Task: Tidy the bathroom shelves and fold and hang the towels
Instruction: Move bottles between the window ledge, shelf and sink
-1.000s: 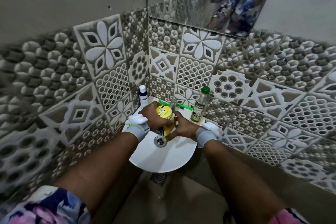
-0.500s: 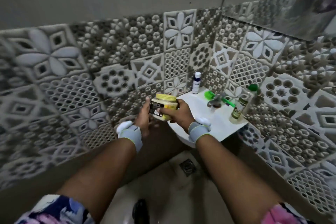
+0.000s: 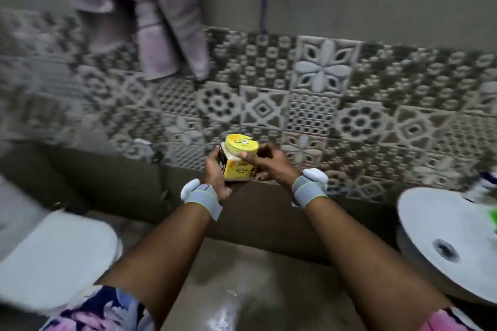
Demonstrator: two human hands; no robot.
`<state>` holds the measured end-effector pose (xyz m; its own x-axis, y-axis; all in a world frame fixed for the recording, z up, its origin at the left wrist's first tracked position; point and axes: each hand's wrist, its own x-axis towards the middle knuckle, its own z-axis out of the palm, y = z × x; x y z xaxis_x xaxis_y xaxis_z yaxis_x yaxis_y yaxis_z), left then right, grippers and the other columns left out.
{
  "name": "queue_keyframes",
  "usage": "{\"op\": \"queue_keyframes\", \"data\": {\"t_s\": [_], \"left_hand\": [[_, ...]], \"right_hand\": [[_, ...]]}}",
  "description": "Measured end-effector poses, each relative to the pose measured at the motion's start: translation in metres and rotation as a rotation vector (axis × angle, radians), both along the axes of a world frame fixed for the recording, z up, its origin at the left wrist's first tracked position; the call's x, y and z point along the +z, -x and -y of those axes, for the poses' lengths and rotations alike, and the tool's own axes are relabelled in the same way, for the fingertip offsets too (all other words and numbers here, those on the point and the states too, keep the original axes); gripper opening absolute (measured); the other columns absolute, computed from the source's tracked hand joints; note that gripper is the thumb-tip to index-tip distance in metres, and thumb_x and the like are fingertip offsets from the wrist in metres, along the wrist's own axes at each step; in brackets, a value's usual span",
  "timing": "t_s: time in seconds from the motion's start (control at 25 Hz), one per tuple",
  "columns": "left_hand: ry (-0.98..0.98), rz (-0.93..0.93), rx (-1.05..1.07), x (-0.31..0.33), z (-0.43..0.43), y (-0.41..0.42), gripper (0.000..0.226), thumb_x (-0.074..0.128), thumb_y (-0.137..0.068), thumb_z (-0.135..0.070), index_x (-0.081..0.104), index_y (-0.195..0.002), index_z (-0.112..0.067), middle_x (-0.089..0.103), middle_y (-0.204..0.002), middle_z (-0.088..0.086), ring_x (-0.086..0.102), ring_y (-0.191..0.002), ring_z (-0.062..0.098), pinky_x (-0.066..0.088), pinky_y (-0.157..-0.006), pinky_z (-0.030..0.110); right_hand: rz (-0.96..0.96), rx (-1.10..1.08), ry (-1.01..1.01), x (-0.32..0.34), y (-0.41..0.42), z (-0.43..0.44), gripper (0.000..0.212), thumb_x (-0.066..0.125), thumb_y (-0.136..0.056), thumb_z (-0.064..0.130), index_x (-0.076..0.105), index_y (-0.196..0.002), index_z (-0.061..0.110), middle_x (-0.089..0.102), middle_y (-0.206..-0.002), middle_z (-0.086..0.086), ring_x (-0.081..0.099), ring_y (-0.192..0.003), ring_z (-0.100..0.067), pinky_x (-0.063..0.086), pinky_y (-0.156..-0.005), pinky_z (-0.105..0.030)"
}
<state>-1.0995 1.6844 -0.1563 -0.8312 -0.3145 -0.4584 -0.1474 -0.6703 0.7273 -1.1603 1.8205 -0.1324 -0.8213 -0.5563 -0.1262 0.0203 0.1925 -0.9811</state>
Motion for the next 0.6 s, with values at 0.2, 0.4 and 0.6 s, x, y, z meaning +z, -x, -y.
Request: {"op": "queue_keyframes", "data": {"t_s": [0.2,0.4,0.6], "left_hand": [[0.043,0.063,0.212,-0.002,0.157,-0.146,0.055,0.030,-0.095,-0.054,0.064,-0.118,-0.017,0.066,-0.114,0.020,0.062,-0.096,0.038,0.050,-0.082,0.047],[0.009,0.063,0.358,0.000,0.295,-0.298,0.064,0.029,-0.091,-0.064,0.067,-0.111,-0.016,0.071,-0.099,0.021,0.063,-0.091,0.039,0.043,-0.093,0.049],[-0.006,0.012,0.488,0.027,0.388,-0.385,0.077,0.032,-0.084,-0.075,0.067,-0.111,-0.012,0.070,-0.104,0.021,0.060,-0.102,0.041,0.049,-0.087,0.048]], "right_hand": [[0.041,0.389,-0.004,-0.009,-0.104,0.185,0.058,0.081,-0.067,0.045,0.056,-0.116,0.027,0.065,-0.114,0.001,0.063,-0.099,-0.018,0.055,-0.072,-0.037],[0.090,0.511,0.088,-0.006,-0.242,0.337,0.035,0.073,-0.079,0.003,0.058,-0.110,0.001,0.064,-0.081,0.000,0.064,-0.062,0.003,0.048,-0.050,-0.013],[0.026,0.626,0.139,0.007,-0.325,0.453,0.037,0.082,-0.071,0.021,0.063,-0.101,0.009,0.070,-0.090,-0.004,0.066,-0.082,-0.013,0.056,-0.076,-0.042]]}}
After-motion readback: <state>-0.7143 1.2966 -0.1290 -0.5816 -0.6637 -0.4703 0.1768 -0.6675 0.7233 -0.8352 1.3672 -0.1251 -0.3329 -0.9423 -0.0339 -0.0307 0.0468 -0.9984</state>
